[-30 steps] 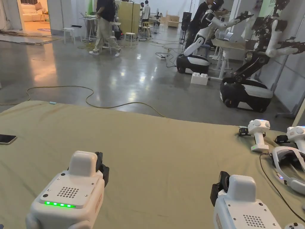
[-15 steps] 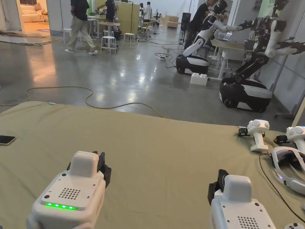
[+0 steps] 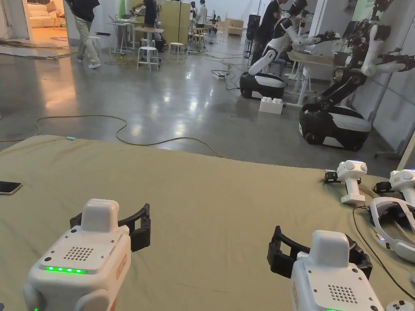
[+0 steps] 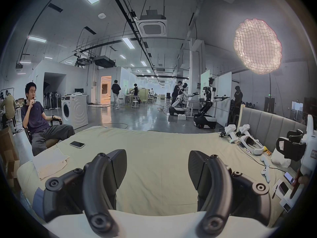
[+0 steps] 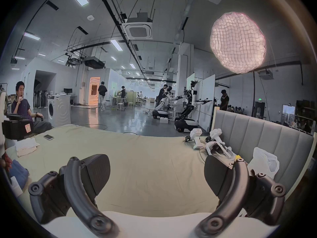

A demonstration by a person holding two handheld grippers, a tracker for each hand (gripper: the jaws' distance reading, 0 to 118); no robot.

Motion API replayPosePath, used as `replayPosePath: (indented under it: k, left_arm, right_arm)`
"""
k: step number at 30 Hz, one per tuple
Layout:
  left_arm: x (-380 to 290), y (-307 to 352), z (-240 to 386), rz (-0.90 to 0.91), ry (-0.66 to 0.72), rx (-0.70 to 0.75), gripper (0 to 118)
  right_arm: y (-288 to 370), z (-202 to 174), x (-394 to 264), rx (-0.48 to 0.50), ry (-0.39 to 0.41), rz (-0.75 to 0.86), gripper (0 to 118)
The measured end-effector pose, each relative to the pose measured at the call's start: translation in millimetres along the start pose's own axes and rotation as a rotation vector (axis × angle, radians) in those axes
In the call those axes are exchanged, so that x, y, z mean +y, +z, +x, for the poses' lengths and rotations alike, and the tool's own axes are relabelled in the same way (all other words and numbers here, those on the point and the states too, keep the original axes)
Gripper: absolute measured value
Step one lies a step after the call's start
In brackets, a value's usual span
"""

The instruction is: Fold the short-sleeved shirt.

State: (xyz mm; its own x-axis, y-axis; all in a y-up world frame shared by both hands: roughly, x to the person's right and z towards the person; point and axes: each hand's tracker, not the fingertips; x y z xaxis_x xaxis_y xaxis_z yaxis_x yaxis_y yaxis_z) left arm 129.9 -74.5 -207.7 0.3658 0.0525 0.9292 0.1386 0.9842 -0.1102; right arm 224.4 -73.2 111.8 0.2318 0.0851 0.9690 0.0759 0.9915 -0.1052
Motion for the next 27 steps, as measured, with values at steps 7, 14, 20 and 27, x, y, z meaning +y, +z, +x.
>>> replayPosePath:
  k: [7, 14, 20, 27]
  left_arm:
    - [-7, 3, -1, 0.052, -0.033, 0.022, 80]
    - [-5, 1, -2, 0.023, -0.049, 0.007, 81]
    - [-4, 7, -3, 0.026, -0.052, -0.006, 81]
    - [-4, 9, -5, 0.018, -0.048, -0.016, 81]
  right_arm:
    - [2, 0, 1, 0.012, -0.009, 0.016, 111]
    - [-3, 1, 4, -0.019, -0.068, -0.008, 111]
    - [-1, 2, -1, -0.108, -0.138, -0.031, 111]
    - [-5, 11, 4, -0.024, -0.204, -0.114, 111]
